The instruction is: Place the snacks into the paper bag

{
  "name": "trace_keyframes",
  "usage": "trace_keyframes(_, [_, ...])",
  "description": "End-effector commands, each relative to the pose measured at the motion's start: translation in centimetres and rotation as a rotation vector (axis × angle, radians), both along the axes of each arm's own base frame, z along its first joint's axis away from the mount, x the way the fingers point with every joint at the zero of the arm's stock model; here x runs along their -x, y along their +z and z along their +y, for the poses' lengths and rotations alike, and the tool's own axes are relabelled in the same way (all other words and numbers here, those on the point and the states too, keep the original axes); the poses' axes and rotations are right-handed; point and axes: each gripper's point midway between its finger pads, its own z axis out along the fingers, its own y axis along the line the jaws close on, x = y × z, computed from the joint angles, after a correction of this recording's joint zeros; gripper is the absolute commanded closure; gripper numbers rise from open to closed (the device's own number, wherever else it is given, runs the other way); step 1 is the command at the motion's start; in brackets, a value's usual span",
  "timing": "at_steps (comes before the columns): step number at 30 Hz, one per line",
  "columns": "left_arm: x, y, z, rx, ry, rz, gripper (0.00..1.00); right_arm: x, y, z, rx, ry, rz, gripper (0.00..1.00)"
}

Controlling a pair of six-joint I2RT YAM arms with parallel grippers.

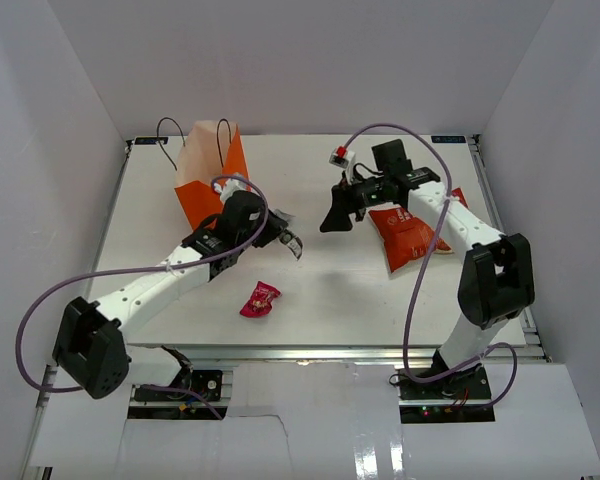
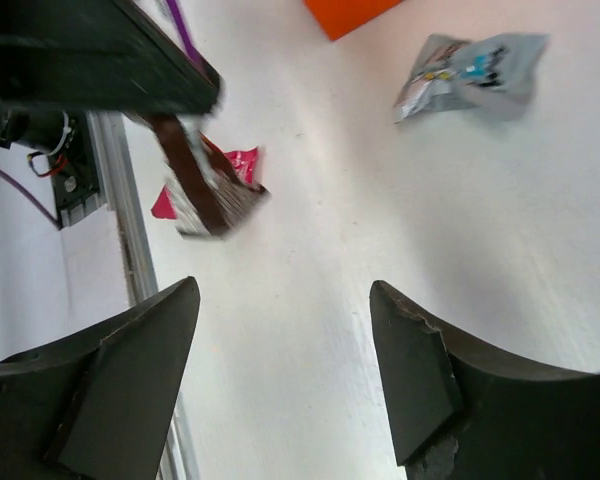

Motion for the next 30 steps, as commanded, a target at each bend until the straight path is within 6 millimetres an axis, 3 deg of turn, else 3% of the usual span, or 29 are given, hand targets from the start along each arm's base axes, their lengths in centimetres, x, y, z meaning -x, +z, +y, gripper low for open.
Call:
trace_keyframes(1, [0.4, 6.5, 3.0, -0.171, -0.050, -0.179, 0.90, 0.0, 3.5, -2.6, -0.053, 0.029, -0.170, 0.25])
trace_keyframes(5, [0.6, 12.4, 6.6, -0.344, -0.022, -0.294, 0.90, 0.2, 2.4, -4.9, -0.023, 0.001, -0.211, 0.25])
trace_keyframes(7, [0.2, 17.2, 9.2, -0.435, 0.046, -0.388, 0.90, 0.4, 1.6, -5.6, -0.009, -0.009, -0.213, 0.25])
trace_keyframes(8, [0.0, 18.7, 10.0, -0.463, 0.069, -0.415, 0.90, 0.9, 0.8, -5.8, 0.001, -0.009, -0.199, 0.25])
trace_keyframes(9, [0.0, 22.3, 11.5, -0.506, 0.115, -0.481, 0.90, 1.0, 0.5, -5.9, 0.006, -0.012, -0.194, 0.25])
trace_keyframes(12, [-1.1, 26.5, 14.0, -0.613, 0.205, -0.556, 0.89, 1.4, -0.1, -6.1, 0.014, -0.015, -0.177, 0.25])
trace_keyframes(13, [-1.2, 29.2, 15.2, -0.616, 0.251, -0.600, 0.89, 1.4, -0.1, -6.1, 0.011, -0.017, -0.176, 0.25])
trace_keyframes(15, [-2.5, 31.1, 15.9, -0.649, 0.288, -0.635, 0.89, 1.4, -0.2, -6.1, 0.014, -0.021, -0.174, 0.25])
trace_keyframes(16, [-2.8, 33.2, 17.3, -0.661, 0.321, -0.670, 0.89, 1.3, -0.2, -6.2, 0.016, -0.023, -0.174, 0.25])
trace_keyframes(20, [-5.8, 34.7, 19.7, -0.707, 0.365, -0.681, 0.88, 1.3, 0.0, -6.3, 0.021, -0.029, -0.184, 0.25])
trace_keyframes(23, [-8.7, 33.8, 20.3, -0.724, 0.329, -0.664, 0.87, 1.3, 0.3, -6.6, 0.026, -0.038, -0.202, 0.25])
trace_keyframes(24, [-10.1, 32.5, 20.0, -0.739, 0.307, -0.634, 0.87, 1.3, 0.4, -6.7, 0.026, -0.041, -0.205, 0.25])
trace_keyframes(30, [-13.7, 27.5, 18.4, -0.712, 0.184, -0.563, 0.83, 1.1, 1.2, -7.7, 0.038, -0.061, -0.252, 0.25])
